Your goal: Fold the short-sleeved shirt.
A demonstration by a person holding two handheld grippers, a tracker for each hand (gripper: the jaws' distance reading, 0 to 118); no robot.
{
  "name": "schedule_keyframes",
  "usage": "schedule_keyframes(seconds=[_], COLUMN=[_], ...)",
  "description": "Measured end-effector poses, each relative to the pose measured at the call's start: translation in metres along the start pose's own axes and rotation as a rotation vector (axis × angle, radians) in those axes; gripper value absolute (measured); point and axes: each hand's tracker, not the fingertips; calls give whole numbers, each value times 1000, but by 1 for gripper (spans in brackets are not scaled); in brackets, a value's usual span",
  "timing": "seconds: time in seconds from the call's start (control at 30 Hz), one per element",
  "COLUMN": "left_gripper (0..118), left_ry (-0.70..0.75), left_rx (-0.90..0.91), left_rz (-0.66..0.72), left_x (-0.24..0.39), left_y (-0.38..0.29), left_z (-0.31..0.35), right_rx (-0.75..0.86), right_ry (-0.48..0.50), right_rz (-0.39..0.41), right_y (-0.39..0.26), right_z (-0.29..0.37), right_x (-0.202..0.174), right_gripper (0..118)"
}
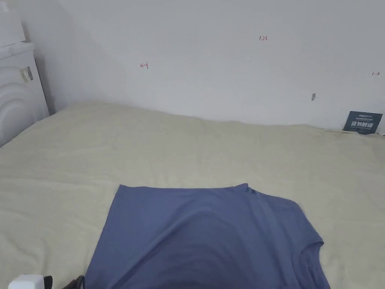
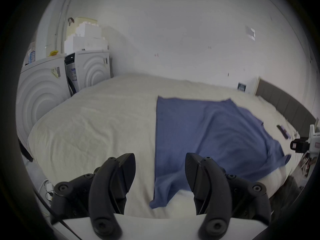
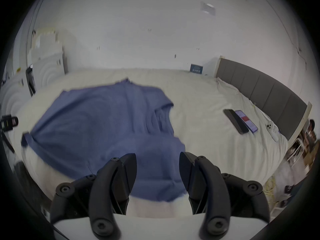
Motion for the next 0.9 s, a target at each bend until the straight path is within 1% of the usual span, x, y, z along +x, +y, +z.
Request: schedule_keyframes(seconds=[0.03,0.1,0.13,0.17,0.2,0.23,0.27,0.3,0.33,0.37,0.4,0.57,0.67,0.73,0.8,0.9], left_gripper=[66,66,65,60,53,38,26,17,7,0,0,0,0,0,0,0], left_ry=[-7,-24,-22,-13,-15,-8,-4,-6,-7,-13,-7,12,14,4,-23,-21], left_rx=[21,38,47,63,71,80,94,102,110,125,135,116,33,-70,-165,-242], left_rz=[14,15,12,1,-13,-25,-32,-32,-35,-41,-44,-28,-2,41,110,111], left_x=[1,7,11,17,22,27,33,37,42,46,50,59,46,30,10,-6], left_y=[3,8,11,13,15,17,18,19,20,20,20,25,32,40,44,39], left_z=[1,0,-1,-3,-5,-6,-7,-9,-10,-10,-10,-7,-19,-35,-48,-61], right_rx=[31,79,109,137,153,177,209,219,230,239,245,244,225,215,201,193], right_ry=[28,29,42,43,45,43,38,45,37,37,41,33,32,47,43,47], right_rz=[-11,0,8,11,17,21,18,15,8,7,6,8,3,-13,1,5], right_y=[4,11,13,16,18,20,21,23,24,25,26,26,26,24,22,19], right_z=[1,-2,-2,-2,-5,-6,-7,-8,-11,-12,-13,-17,-18,-20,-22,-22], right_x=[-1,-8,-11,-15,-20,-23,-26,-28,-31,-33,-35,-42,-42,-41,-41,-42], right_gripper=[57,56,55,52,47,34,19,8,5,2,0,0,0,0,0,0])
